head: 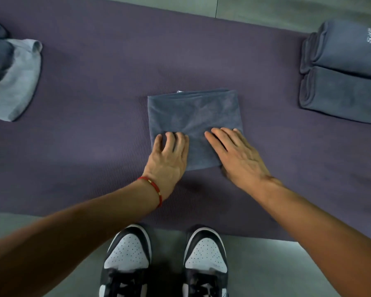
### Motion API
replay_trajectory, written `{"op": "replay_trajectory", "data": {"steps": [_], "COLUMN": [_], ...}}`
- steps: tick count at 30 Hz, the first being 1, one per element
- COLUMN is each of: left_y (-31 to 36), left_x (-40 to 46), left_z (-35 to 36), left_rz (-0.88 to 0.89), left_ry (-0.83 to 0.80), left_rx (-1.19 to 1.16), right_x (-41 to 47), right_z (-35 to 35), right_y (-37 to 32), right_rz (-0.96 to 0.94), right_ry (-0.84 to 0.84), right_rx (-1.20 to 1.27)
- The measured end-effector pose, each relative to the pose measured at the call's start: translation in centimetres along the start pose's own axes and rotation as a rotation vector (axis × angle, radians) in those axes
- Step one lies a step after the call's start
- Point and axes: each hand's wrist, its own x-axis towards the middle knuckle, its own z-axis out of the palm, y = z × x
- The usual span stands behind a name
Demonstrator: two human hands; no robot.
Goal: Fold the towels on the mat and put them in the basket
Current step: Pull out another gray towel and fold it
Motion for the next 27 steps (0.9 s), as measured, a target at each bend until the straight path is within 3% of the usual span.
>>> {"op": "replay_trajectory", "data": {"steps": [5,9,12,17,21,24,27], "left_y": [-2.1,-3.9,-4.8,-6.5,-7.7,-9.0,-9.5], "left_x": [-0.5,-1.5,-3.3,-6.2,-6.5,-5.2,-3.8], "left_z": [-2.1,-2.4,-1.6,-2.6,-3.2,-2.5,-1.7], "left_rz": [0.034,0.071,0.098,0.116,-0.003,-0.184,-0.378], "left_ry": [0.123,0.103,0.068,0.027,-0.074,-0.032,0.010], "left_rx": [-0.116,-0.358,-0.493,-0.571,-0.810,-1.009,-1.049], "right_x": [-0.2,-0.6,-1.9,-4.6,-4.3,-2.8,-1.7], "right_z": [0.5,-0.8,-1.4,-3.2,-4.4,-4.0,-2.9], "right_y": [-0.7,-0.3,0.1,-1.1,-0.8,0.6,1.1], "right_rz": [0.052,0.108,0.027,0.016,0.213,0.419,0.620], "right_ry": [0.043,0.092,0.120,-0.073,-0.173,-0.044,0.070], "right_rx": [0.034,0.177,0.190,0.399,0.688,0.918,1.055]}}
